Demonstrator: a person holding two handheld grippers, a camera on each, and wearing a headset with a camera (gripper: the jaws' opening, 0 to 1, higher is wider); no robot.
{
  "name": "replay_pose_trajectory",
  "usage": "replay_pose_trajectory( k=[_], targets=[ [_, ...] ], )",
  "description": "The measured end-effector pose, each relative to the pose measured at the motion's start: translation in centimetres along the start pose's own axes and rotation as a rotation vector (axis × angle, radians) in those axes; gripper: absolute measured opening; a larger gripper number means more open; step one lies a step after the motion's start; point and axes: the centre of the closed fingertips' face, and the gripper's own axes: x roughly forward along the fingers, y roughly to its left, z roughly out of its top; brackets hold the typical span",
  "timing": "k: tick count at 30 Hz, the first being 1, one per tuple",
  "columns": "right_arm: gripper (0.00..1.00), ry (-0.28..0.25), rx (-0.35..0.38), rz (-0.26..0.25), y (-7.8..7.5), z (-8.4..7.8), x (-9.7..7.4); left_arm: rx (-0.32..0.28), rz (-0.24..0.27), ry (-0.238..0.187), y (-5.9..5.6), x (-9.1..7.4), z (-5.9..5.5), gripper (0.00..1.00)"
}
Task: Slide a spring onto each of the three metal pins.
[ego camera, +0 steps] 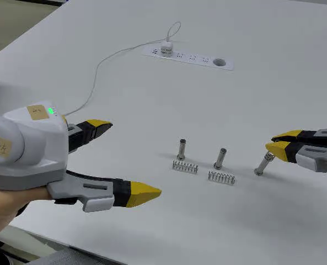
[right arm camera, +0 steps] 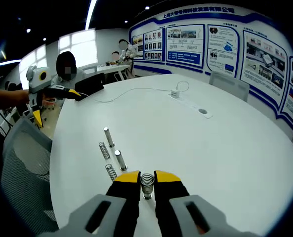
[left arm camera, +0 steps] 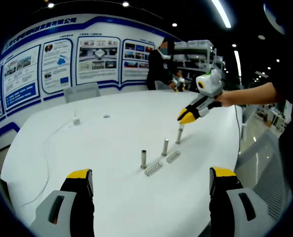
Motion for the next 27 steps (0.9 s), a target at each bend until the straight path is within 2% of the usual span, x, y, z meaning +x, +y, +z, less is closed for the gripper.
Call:
replay_pose_trajectory(
  k=[10, 27],
  targets=[
    [0.11, 0.049, -0.028, -0.001, 0.8, -1.6, 1.2, -0.006, 0.000, 0.010, 0.0, 0.1, -0.3, 1.00],
    [0.12, 0.109, -0.072, 0.004, 1.4, -4.0, 2.0, -0.004, -0.001, 0.010, -0.4, 0.0, 0.0, 1.00]
  ],
)
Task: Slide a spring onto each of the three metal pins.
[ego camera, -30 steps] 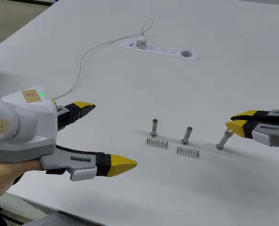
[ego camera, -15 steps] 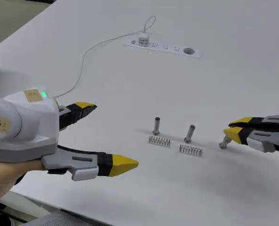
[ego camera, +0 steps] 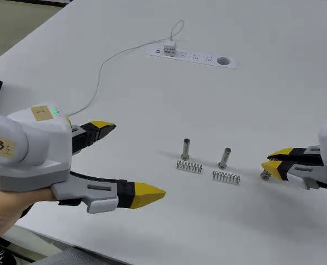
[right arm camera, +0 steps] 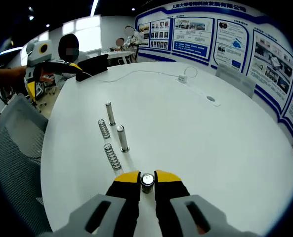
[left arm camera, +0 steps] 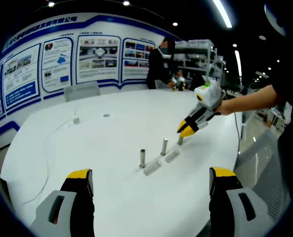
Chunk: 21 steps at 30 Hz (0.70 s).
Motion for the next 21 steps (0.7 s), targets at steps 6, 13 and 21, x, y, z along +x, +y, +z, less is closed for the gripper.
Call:
replay_pose_trajectory(
  k=[6, 13, 21],
  targets=[
    [0.12, -0.001, 0.004, -0.004, -0.2, -0.1, 0.2, 0.003, -0.003, 0.002, -0.1, 0.1, 0.0, 1.00],
    [0.18, 0.000, -0.015, -0.010, -0.3, -0.2, 0.1, 0.006, -0.002, -0.001, -0.1, 0.1, 0.3, 1.00],
    [0.20, -0.047, -0.013, -0.021, -0.2, 1.2, -1.1, 0.014, -0.002, -0.007, -0.3, 0.0, 0.6, 1.00]
  ],
)
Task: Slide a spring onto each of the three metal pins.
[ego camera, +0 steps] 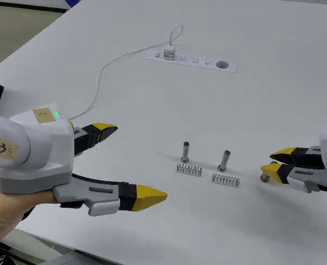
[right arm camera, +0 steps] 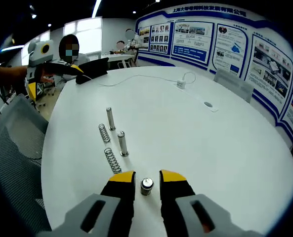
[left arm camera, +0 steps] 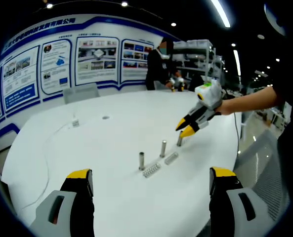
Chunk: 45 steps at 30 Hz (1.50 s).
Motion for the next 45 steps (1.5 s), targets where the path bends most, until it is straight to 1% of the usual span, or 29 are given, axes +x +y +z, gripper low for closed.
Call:
replay_pose_trajectory(
  k=[3, 4, 7, 10, 13, 16, 18, 20, 22, 25, 29, 31, 34, 40, 45],
  targets=[
    [0.20, -0.039, 0.003, 0.010, 0.5, 1.3, -0.5, -0.002, 0.005, -0.005, 0.2, -0.1, 0.1, 1.00],
    [0.20, -0.056, -0.007, 0.020, 1.0, 1.9, -0.7, -0.001, 0.006, -0.008, 0.2, -0.1, 0.2, 1.00],
    [0.20, -0.084, -0.031, 0.052, 2.2, 3.0, -0.7, 0.000, 0.004, -0.011, 0.2, -0.1, 0.4, 1.00],
    [0.20, -0.094, -0.041, 0.086, 3.4, 3.3, -0.3, 0.002, 0.000, -0.012, 0.1, 0.0, 0.4, 1.00],
    [0.20, -0.075, -0.057, 0.106, 4.3, 2.9, 0.4, 0.000, -0.002, -0.017, 0.0, 0.1, 0.6, 1.00],
    [0.20, -0.050, -0.067, 0.125, 5.0, 2.0, 1.1, -0.011, -0.003, -0.031, 0.0, -0.1, 0.9, 1.00],
    [0.20, -0.023, -0.085, 0.137, 5.4, 1.3, 1.6, -0.021, 0.002, -0.046, 0.2, -0.4, 1.2, 1.00],
    [0.20, -0.009, -0.095, 0.155, 5.9, 0.7, 2.1, -0.027, 0.005, -0.045, 0.3, -0.5, 1.1, 1.00],
    [0.20, 0.002, -0.089, 0.165, 6.1, 0.3, 2.7, -0.027, 0.005, -0.033, 0.5, -0.6, 0.7, 1.00],
    [0.20, 0.026, -0.094, 0.172, 6.0, -0.3, 3.6, -0.030, 0.008, -0.022, 0.6, -0.7, 0.3, 1.00],
    [0.19, 0.051, -0.117, 0.183, 6.1, -0.6, 4.5, -0.035, 0.008, -0.019, 0.6, -0.7, 0.1, 0.99],
    [0.16, 0.058, -0.130, 0.192, 6.2, -0.8, 4.8, -0.036, 0.006, -0.016, 0.6, -0.7, 0.1, 0.99],
    [0.16, 0.076, -0.134, 0.191, 6.1, -1.1, 5.4, -0.032, 0.010, -0.014, 0.7, -0.7, 0.1, 0.99],
    [0.16, 0.095, -0.145, 0.196, 6.1, -1.4, 5.7, -0.036, 0.010, -0.013, 0.9, -0.8, 0.1, 0.99],
    [0.15, 0.118, -0.150, 0.205, 6.1, -2.0, 5.6, -0.034, 0.004, -0.010, 0.8, -0.6, 0.1, 0.99]
  ],
)
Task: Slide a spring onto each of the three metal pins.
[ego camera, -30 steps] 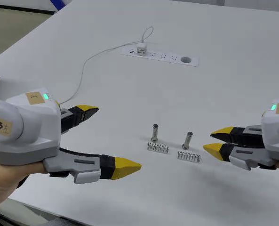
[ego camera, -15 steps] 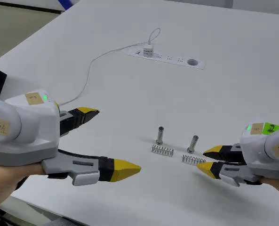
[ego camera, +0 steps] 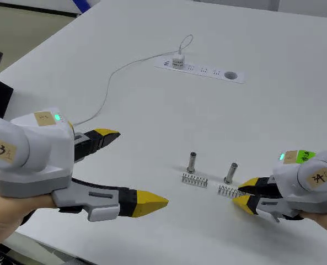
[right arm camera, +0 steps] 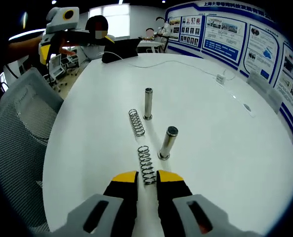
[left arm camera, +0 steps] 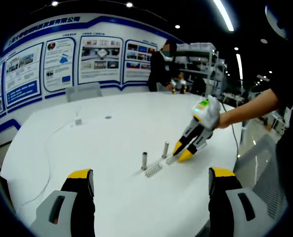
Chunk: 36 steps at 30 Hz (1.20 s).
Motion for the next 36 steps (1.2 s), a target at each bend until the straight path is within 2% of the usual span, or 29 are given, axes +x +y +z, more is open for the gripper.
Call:
replay_pose_trajectory(
  k=[2, 8, 18, 21, 26, 32, 36],
  targets=[
    [0.15, 0.009, -0.012, 0.004, 0.2, -0.3, 0.0, 0.000, -0.003, 0.003, -0.1, 0.1, 0.0, 0.99],
    [0.12, -0.011, 0.009, 0.013, 0.3, -0.2, 0.0, 0.005, -0.006, 0.002, -0.2, 0.1, 0.2, 0.99],
    [0.11, -0.029, 0.024, 0.013, 0.9, 0.1, -0.6, 0.029, -0.019, 0.010, -1.0, 0.1, 0.2, 0.96],
    [0.11, -0.035, 0.017, 0.010, 1.1, 0.4, -1.3, 0.036, -0.019, 0.004, -1.2, 0.1, 0.5, 0.95],
    [0.11, -0.062, -0.014, 0.015, 1.3, 1.6, -3.6, 0.059, -0.017, 0.001, -1.6, 0.5, 1.0, 0.94],
    [0.11, -0.110, -0.057, 0.024, 1.7, 4.4, -6.8, 0.106, -0.064, -0.006, -3.3, 2.1, 2.2, 0.90],
    [0.11, -0.126, -0.094, 0.030, 2.1, 5.9, -8.2, 0.131, -0.102, -0.011, -4.6, 3.2, 2.8, 0.86]
  ],
)
